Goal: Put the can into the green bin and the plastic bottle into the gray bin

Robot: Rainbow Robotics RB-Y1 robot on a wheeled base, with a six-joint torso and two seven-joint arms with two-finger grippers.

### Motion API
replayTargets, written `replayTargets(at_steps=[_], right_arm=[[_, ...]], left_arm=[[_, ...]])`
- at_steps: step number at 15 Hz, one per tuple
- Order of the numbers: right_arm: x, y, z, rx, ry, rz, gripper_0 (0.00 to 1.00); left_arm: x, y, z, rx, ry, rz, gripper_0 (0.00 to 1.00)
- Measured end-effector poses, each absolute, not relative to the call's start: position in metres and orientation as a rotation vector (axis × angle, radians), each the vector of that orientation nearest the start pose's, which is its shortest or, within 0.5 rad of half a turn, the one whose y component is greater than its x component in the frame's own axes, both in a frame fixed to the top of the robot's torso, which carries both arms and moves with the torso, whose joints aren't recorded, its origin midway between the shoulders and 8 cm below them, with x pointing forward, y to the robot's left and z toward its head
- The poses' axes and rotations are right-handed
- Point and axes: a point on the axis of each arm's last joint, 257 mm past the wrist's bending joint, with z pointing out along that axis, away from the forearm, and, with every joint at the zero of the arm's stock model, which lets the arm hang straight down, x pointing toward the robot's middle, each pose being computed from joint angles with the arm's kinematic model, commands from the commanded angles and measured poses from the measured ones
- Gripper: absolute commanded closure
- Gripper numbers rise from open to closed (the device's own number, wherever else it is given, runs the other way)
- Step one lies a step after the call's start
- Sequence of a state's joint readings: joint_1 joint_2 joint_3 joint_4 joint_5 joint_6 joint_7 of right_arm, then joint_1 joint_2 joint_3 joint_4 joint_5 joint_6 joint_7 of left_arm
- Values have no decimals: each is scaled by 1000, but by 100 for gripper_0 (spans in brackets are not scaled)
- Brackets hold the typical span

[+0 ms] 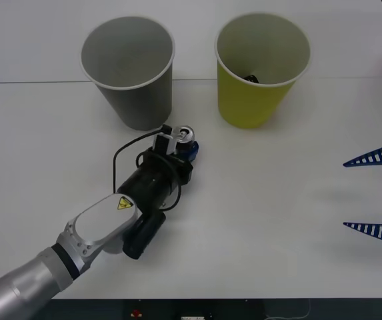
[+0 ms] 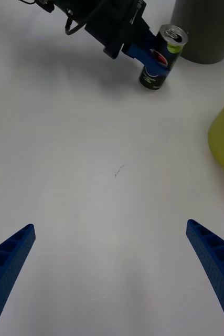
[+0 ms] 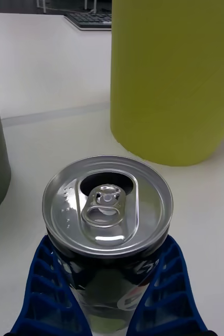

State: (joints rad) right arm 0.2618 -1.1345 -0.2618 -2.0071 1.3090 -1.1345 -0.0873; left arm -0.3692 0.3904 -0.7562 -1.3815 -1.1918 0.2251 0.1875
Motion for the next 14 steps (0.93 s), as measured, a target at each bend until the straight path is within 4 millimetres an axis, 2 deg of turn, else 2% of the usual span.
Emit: replayTargets(at_steps=[7,11,14], right_arm=[[341,-286,-167,-1634,1596,209,0],[341,-286,-167,-1634,1596,209,0],[341,-286,-167,-1634,1596,209,0]], left_arm=[[472,36,-260,587,1682,-573,100],[435,45,-241,648,1710,-715,100],[420,53,-228,715,1733,-782,100]])
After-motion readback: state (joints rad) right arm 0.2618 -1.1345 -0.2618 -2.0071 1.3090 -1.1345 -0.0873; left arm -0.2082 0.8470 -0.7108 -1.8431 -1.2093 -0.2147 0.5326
